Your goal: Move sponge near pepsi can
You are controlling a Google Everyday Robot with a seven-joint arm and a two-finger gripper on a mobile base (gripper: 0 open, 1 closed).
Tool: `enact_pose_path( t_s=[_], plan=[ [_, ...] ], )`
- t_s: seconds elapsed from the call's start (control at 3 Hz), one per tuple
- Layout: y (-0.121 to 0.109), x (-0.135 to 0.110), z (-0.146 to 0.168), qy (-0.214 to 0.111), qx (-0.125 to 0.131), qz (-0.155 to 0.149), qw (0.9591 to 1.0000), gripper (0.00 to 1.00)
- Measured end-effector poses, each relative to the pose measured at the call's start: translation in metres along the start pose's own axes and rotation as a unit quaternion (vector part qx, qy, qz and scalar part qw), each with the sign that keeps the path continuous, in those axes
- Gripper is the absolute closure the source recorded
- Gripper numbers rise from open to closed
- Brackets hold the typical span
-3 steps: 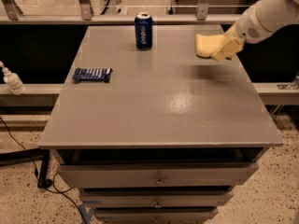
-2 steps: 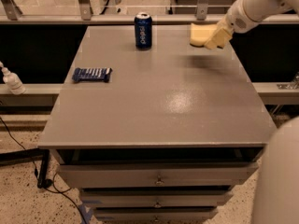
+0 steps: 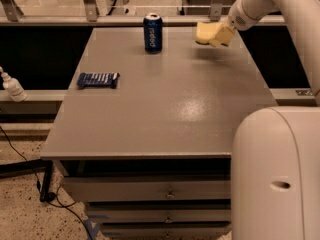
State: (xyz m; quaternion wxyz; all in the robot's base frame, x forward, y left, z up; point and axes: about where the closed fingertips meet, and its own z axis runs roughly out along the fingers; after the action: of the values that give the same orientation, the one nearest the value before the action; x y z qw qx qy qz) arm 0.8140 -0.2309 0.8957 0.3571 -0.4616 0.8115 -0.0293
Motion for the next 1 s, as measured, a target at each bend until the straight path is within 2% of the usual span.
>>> enact_pose_path(
  t_s=[0.33, 1.0],
  plan=[
    [0.002, -0.016, 0.017, -0.011, -0.009, -0.004, 0.9999, 1.00],
    [0.029, -0.042, 0.034, -0.028, -0.052, -0.035, 0.9976, 1.00]
  ],
)
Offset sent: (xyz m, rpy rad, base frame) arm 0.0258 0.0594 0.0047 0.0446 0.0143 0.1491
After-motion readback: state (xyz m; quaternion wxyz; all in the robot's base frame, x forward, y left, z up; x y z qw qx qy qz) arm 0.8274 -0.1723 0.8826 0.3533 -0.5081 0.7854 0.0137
